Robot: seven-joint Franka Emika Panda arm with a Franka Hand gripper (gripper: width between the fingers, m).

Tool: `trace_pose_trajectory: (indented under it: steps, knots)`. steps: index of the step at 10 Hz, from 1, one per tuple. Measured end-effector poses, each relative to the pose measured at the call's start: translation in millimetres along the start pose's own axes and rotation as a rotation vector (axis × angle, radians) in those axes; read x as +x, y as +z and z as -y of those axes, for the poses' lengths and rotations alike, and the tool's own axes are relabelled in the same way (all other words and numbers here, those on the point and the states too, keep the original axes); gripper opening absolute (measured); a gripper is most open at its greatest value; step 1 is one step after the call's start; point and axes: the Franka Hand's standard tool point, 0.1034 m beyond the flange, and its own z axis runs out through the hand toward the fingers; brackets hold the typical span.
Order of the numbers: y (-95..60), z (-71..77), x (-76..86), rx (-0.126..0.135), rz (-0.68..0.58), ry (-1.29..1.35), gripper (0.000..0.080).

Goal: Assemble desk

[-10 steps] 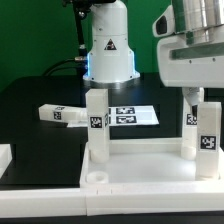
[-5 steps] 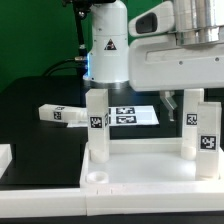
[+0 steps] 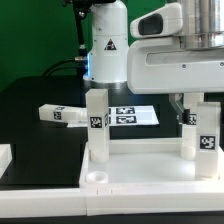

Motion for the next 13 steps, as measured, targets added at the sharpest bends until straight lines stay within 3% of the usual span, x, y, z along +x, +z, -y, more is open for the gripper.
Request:
trace_pose_trajectory:
  steps: [1, 5, 7, 8, 10, 12, 13]
  knots:
    - [0.1, -0.1, 0.0, 0.0, 0.0, 0.082, 0.0284]
    - [1.2, 3.3, -3.9, 0.0, -0.022, 0.63, 0.0284]
    - [1.8, 2.0, -6.2, 0.054, -0.021, 1.045, 0.0285]
    - [2.1, 3.7, -7.2, 0.069, -0.009, 1.164, 0.0288]
    - [2.0, 3.6, -7.1, 0.073, -0.003, 1.179, 0.0288]
    - [1.0, 2.1, -5.9, 0.06, 0.005, 0.934, 0.0519]
    - [-1.1, 0.8, -1.0, 0.069, -0.002, 0.737, 0.0519]
